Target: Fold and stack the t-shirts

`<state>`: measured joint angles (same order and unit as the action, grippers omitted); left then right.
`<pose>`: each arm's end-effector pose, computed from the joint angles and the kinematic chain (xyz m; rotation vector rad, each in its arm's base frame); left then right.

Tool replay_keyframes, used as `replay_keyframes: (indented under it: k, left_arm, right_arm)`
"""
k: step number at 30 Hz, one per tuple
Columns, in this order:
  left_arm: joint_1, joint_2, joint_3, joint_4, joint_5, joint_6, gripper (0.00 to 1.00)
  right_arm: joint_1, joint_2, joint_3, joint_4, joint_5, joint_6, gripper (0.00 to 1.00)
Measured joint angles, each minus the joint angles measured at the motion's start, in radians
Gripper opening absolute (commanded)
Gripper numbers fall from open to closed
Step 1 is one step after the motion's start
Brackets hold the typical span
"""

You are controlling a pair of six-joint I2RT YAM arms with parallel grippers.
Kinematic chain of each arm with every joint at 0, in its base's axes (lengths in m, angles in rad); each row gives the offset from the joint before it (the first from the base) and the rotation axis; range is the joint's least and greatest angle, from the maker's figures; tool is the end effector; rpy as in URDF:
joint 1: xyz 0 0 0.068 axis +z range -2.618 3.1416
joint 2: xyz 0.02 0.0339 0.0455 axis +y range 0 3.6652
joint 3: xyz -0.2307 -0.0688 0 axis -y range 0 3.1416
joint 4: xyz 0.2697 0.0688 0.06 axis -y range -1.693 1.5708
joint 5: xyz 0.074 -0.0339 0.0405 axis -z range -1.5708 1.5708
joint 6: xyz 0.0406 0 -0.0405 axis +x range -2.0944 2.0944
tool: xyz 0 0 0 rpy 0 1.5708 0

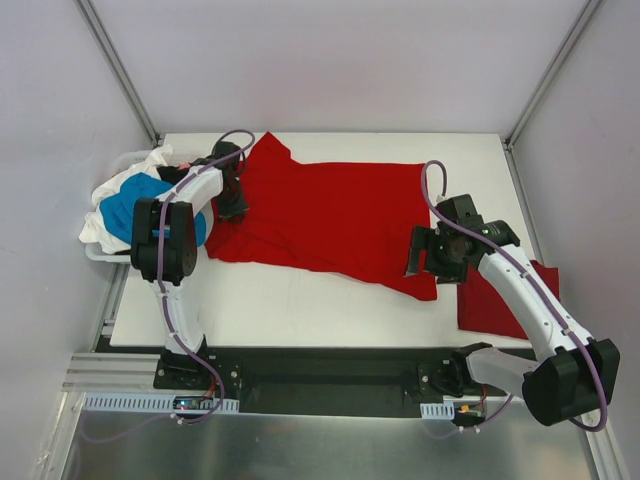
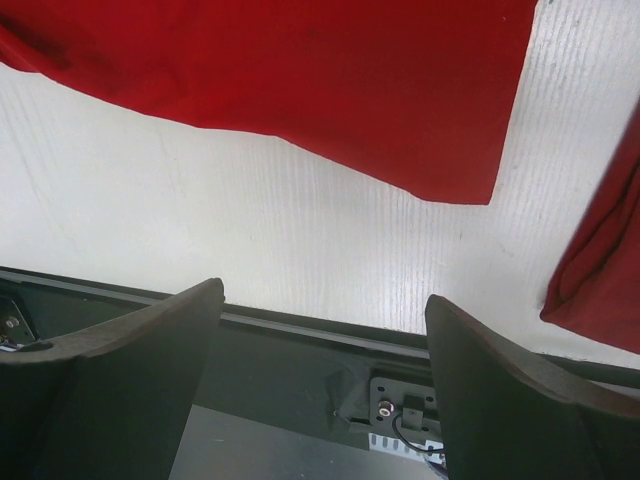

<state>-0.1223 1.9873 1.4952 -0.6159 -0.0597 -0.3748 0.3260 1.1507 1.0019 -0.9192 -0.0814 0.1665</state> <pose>0.4276 -0.0501 0.1475 -0.3558 2.6539 -0.0777 0.2421 0.0853 0.2432 -0.2397 2.6498 0.2716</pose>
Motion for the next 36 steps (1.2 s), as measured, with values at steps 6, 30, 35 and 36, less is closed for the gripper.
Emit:
replay_keyframes:
  k: [6, 30, 35, 36]
  left_arm:
    - [0.002, 0.008, 0.000, 0.003, 0.008, 0.017, 0.68]
    - [0.032, 0.010, 0.039, 0.068, 0.216, 0.029, 0.00]
    - [0.032, 0.010, 0.033, 0.069, 0.216, 0.031, 0.00]
    - [0.032, 0.010, 0.028, 0.070, 0.216, 0.031, 0.00]
  right_arm:
    - [0.000, 0.000, 0.000, -0.005, 0.002, 0.000, 0.86]
    - [0.000, 0.000, 0.004, -0.020, 0.018, -0.012, 0.86]
    - [0.000, 0.000, 0.004, -0.020, 0.018, -0.015, 0.86]
    - [0.000, 0.000, 0.004, -0.020, 0.018, -0.016, 0.86]
